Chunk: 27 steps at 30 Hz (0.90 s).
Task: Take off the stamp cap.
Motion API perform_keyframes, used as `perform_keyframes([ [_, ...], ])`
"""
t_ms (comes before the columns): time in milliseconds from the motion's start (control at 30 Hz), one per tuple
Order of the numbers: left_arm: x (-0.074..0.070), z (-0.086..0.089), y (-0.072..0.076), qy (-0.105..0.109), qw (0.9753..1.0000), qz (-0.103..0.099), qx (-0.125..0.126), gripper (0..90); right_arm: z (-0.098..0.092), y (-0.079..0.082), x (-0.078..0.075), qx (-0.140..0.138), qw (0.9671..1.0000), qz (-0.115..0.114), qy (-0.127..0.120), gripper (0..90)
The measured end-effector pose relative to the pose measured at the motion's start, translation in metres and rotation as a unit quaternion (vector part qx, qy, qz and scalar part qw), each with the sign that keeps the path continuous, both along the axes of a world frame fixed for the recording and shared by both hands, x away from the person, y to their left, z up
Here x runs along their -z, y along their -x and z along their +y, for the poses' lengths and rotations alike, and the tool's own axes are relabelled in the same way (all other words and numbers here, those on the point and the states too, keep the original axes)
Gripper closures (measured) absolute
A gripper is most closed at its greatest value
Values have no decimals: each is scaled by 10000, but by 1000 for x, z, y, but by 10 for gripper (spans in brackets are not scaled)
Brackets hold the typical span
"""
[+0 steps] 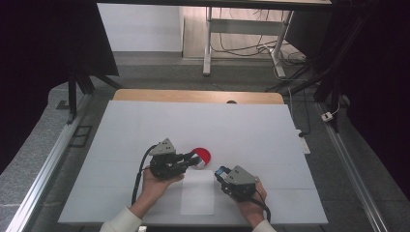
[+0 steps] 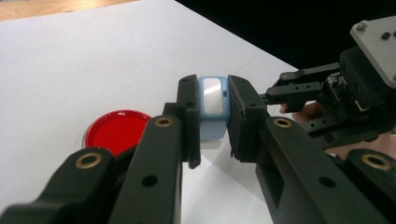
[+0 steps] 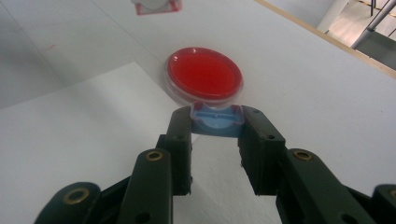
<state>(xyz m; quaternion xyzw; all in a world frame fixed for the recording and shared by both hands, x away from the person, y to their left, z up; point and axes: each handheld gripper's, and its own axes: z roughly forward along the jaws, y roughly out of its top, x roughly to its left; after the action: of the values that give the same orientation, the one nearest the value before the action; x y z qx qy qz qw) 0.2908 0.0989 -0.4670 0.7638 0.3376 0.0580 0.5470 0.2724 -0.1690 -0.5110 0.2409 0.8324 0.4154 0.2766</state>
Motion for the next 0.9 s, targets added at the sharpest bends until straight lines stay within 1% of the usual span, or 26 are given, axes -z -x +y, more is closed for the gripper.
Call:
perform_keyframes([
  [100, 0, 1, -1, 6, 10000, 9, -7, 754, -9, 0, -1, 10, 10000, 22, -14, 651],
  [233, 0, 2, -1, -7, 10000, 8, -3, 754, -23, 1, -3, 37, 9999, 39, -103, 651],
  [333, 0, 2, -1, -15, 10000, -3, 13, 754, -32, 2, -5, 87, 9999, 41, -67, 651],
  [367, 0, 2, -2, -15, 10000, -2, 16, 754, -38, 4, -6, 119, 9999, 41, -69, 651],
  [400, 0, 2, -2, -10, 10000, -1, 13, 754, -38, 4, -6, 119, 9999, 41, -69, 651],
  [500, 0, 2, -2, 2, 10000, 14, 26, 754, -46, 6, -7, 182, 9998, 13, -121, 651],
  [633, -1, 1, -3, 6, 10000, 16, 51, 754, -57, 9, -7, 284, 9995, 39, -151, 651],
  [733, -1, 1, -3, 3, 10000, 33, 60, 754, -63, 12, -7, 363, 9993, 51, -115, 651],
  [767, -1, 1, -3, 5, 10000, 40, 65, 754, -65, 12, -7, 377, 9992, 50, -139, 651],
  [833, -1, 1, -3, 7, 10000, 40, 67, 754, -69, 14, -7, 412, 9991, 10, -85, 651],
  [900, -1, 1, -3, 9, 10000, 39, 67, 754, -73, 15, -7, 446, 9989, 20, -108, 651],
])
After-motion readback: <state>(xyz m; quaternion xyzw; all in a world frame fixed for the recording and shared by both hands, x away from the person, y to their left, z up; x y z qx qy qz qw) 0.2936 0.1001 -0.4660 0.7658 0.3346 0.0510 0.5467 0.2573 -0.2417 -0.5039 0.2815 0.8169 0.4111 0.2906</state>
